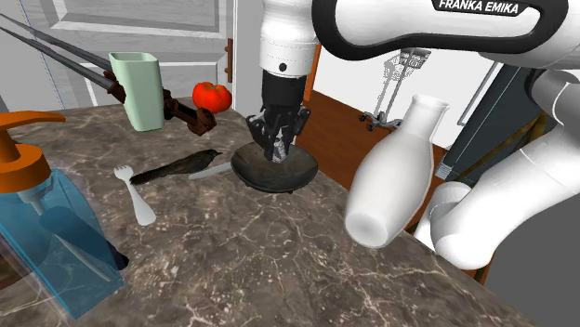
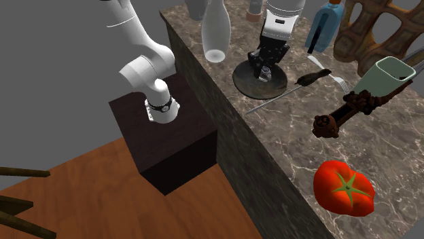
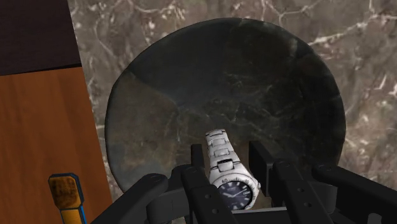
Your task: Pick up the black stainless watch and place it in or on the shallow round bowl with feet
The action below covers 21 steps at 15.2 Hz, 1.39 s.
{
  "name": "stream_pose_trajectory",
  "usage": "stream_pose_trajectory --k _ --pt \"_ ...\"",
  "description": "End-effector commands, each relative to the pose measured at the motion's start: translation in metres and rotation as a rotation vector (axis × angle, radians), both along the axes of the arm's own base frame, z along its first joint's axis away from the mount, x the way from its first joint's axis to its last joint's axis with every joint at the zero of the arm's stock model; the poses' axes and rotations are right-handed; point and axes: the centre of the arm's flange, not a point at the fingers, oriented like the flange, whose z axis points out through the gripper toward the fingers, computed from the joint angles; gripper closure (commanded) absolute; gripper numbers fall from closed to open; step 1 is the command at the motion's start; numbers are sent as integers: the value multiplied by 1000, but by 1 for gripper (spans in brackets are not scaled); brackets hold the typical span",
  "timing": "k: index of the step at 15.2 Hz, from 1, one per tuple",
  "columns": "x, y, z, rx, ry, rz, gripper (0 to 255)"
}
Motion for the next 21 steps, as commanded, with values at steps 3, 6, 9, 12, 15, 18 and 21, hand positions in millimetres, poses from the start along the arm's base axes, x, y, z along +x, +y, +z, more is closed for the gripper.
stream_pose_trajectory --k 3,6,9,12,15,18,21 --pt "0 0 -1 0 0 0 255" --pt "0 0 -1 0 0 0 0" --pt "0 0 -1 0 0 0 0" --pt "0 1 12 0 0 0 0" --pt "-1 3 49 0 0 0 0" --pt "-1 3 49 0 0 0 0" --pt "-1 3 49 0 0 0 0"
